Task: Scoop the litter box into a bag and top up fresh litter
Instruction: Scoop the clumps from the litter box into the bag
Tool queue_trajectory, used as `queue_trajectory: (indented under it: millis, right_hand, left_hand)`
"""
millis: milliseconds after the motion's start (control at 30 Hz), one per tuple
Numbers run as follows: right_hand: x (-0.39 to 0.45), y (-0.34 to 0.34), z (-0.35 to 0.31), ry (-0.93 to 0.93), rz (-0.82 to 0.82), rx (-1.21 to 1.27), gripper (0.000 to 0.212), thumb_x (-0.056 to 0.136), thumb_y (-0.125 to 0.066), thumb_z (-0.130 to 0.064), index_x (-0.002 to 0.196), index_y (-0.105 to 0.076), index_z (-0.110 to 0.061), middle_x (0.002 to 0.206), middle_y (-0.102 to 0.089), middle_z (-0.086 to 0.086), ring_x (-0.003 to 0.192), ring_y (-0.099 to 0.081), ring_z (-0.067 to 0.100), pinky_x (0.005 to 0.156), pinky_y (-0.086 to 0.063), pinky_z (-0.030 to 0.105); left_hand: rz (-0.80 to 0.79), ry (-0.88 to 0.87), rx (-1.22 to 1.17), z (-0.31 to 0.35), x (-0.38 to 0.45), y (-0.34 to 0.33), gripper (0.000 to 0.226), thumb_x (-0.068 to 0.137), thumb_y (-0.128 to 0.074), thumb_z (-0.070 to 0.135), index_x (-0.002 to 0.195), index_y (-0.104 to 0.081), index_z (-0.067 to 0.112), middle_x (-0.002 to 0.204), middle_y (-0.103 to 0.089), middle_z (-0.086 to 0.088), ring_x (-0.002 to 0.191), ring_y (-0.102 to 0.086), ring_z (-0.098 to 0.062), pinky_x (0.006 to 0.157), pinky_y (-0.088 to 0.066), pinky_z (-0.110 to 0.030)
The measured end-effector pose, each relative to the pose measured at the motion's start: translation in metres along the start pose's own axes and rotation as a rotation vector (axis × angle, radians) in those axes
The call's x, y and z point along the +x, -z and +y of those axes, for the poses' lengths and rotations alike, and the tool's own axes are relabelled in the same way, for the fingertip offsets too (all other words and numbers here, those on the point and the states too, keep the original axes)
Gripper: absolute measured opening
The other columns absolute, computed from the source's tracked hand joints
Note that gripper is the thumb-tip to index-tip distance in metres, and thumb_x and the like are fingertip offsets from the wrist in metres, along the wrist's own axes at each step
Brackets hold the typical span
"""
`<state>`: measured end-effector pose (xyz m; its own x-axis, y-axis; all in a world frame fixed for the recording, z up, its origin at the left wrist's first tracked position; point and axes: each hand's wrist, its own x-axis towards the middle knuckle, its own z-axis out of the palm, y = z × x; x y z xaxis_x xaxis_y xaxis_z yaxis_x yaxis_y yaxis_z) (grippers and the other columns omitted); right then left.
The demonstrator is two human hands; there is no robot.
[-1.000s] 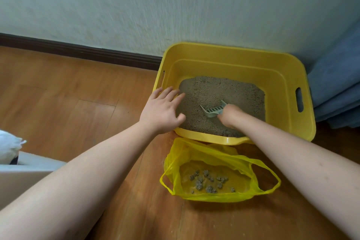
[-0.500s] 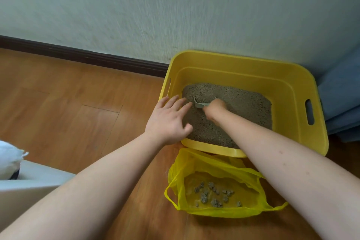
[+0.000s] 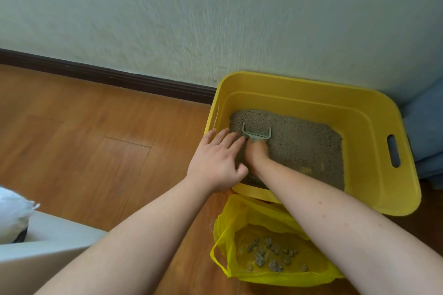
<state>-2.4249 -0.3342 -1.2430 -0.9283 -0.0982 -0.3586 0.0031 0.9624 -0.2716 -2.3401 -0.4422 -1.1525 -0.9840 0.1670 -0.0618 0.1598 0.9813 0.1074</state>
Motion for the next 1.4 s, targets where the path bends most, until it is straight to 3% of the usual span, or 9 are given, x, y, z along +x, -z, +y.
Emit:
queue_trajectory:
  millis: [133,233,300,400,600,767,1033,1400]
  right_hand:
    - [0.002,-0.002,0.002,-0.071,-0.020,0.070,0.042,0.102,-0.034,-0.023,0.141,-0.036,-0.008,0.142,-0.042,0.012,0.129,-0.042,0.024,0.095,-0.040,0.030]
    - [-0.001,0.008,0.002,-0.376,0.000,0.827,0.038,0.101,-0.035,-0.024,0.131,-0.043,-0.002,0.132,-0.049,0.021,0.118,-0.050,0.032,0.078,-0.042,0.027]
    - [-0.002,0.009,0.008,-0.301,0.013,0.735,0.036,0.101,-0.035,-0.022,0.125,-0.044,0.004,0.124,-0.052,0.027,0.112,-0.052,0.036,0.077,-0.040,0.033]
    - [-0.006,0.013,0.013,-0.333,-0.011,0.769,0.034,0.103,-0.034,-0.023,0.123,-0.044,0.004,0.120,-0.054,0.023,0.110,-0.053,0.036,0.082,-0.043,0.040]
    - [-0.010,0.015,0.037,-0.283,0.004,0.742,0.022,0.103,-0.034,-0.028,0.100,-0.038,-0.007,0.091,-0.047,0.011,0.083,-0.048,0.023,0.068,-0.034,0.030]
    - [-0.025,0.023,0.044,-0.231,0.007,0.739,0.021,0.103,-0.033,-0.028,0.101,-0.038,-0.007,0.080,-0.046,0.005,0.075,-0.047,0.021,0.056,-0.032,0.030]
    - [-0.067,0.040,0.069,-0.174,-0.032,0.626,0.020,0.103,-0.033,-0.030,0.104,-0.040,-0.011,0.081,-0.047,0.002,0.064,-0.045,0.013,0.048,-0.031,0.028]
    - [-0.125,0.067,0.087,-0.104,-0.118,0.612,0.022,0.102,-0.035,-0.032,0.104,-0.045,-0.012,0.081,-0.050,0.002,0.062,-0.045,0.013,0.049,-0.035,0.026]
  left_hand:
    - [-0.003,0.002,0.001,0.000,0.001,0.000,0.072,0.083,-0.030,0.052,0.149,-0.035,0.024,0.155,-0.037,0.001,0.146,-0.022,-0.020,0.120,-0.007,-0.042]
    - [-0.010,0.005,0.003,-0.001,0.002,-0.001,0.072,0.083,-0.031,0.052,0.149,-0.034,0.025,0.155,-0.036,0.002,0.147,-0.021,-0.020,0.120,-0.007,-0.042]
    - [-0.014,0.007,0.001,-0.001,0.001,-0.001,0.072,0.083,-0.031,0.052,0.149,-0.034,0.025,0.155,-0.036,0.001,0.146,-0.022,-0.020,0.120,-0.007,-0.042]
    - [0.005,0.017,-0.004,0.000,0.000,-0.001,0.071,0.083,-0.032,0.052,0.149,-0.035,0.025,0.153,-0.038,0.002,0.145,-0.024,-0.019,0.119,-0.010,-0.040]
    - [-0.008,0.022,-0.013,-0.001,0.002,-0.002,0.071,0.084,-0.030,0.054,0.149,-0.034,0.027,0.153,-0.038,0.002,0.145,-0.025,-0.018,0.119,-0.011,-0.040]
    - [-0.014,0.028,0.009,-0.001,0.002,-0.002,0.071,0.084,-0.029,0.054,0.149,-0.035,0.027,0.153,-0.039,0.001,0.145,-0.025,-0.018,0.119,-0.012,-0.040]
    - [-0.049,0.029,0.028,0.000,0.002,0.001,0.073,0.083,-0.021,0.056,0.150,-0.031,0.028,0.155,-0.035,0.001,0.146,-0.022,-0.019,0.120,-0.012,-0.042]
    - [-0.078,0.013,0.059,-0.001,0.001,0.005,0.071,0.085,-0.024,0.056,0.150,-0.031,0.027,0.156,-0.034,0.001,0.146,-0.021,-0.018,0.119,-0.012,-0.041]
